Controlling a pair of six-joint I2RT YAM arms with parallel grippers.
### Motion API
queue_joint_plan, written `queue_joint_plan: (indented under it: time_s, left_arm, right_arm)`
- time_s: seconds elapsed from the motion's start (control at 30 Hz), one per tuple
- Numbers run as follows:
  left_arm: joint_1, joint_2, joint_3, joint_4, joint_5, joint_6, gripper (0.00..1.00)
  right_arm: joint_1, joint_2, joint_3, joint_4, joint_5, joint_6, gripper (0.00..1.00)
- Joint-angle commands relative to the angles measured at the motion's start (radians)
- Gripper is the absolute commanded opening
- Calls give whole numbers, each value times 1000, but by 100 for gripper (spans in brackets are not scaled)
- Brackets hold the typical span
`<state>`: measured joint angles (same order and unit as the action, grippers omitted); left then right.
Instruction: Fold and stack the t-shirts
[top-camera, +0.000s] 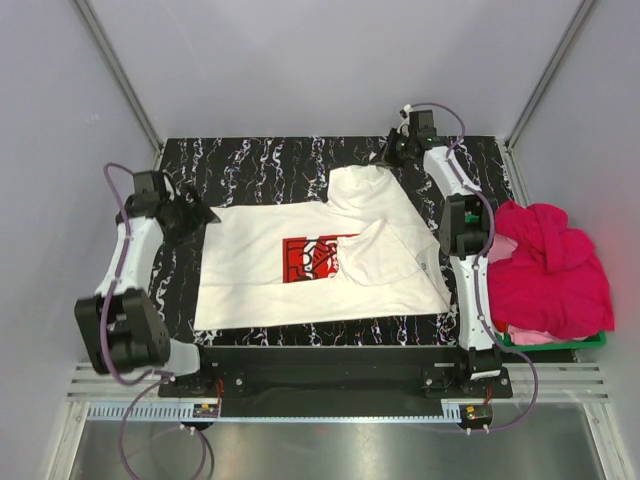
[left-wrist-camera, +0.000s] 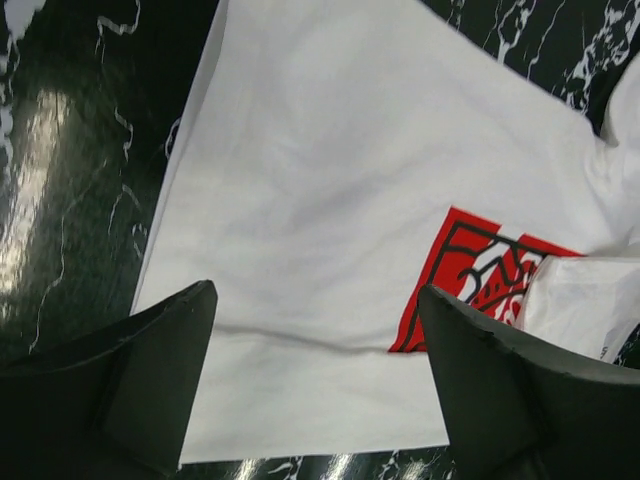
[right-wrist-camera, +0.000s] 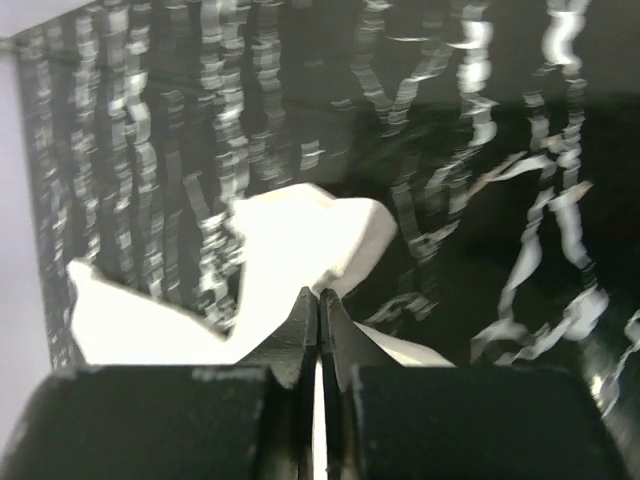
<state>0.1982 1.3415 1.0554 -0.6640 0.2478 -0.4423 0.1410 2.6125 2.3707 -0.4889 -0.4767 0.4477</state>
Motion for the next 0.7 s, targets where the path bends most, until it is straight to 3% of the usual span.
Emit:
queue_joint_plan:
  time_s: [0.0, 0.13, 0.37, 0.53, 0.67]
  left_arm:
    - [10, 175, 179, 142, -19, -15, 85]
    - [17, 437, 432, 92, -59, -12, 76]
    - [18, 678, 662, 27, -139, 37, 73]
    - [17, 786, 719, 6, -147, 53, 70]
    - [15, 759, 645, 52, -137, 36, 69]
  right_arm:
    - [46, -234, -94, 44, -34, -53, 0]
    - [91, -327, -195, 58, -11, -69, 0]
    - [109, -511, -456, 160, -13, -6, 0]
    - [117, -585, -521, 158, 7, -36, 0]
    - [117, -611, -533, 142, 35, -56, 0]
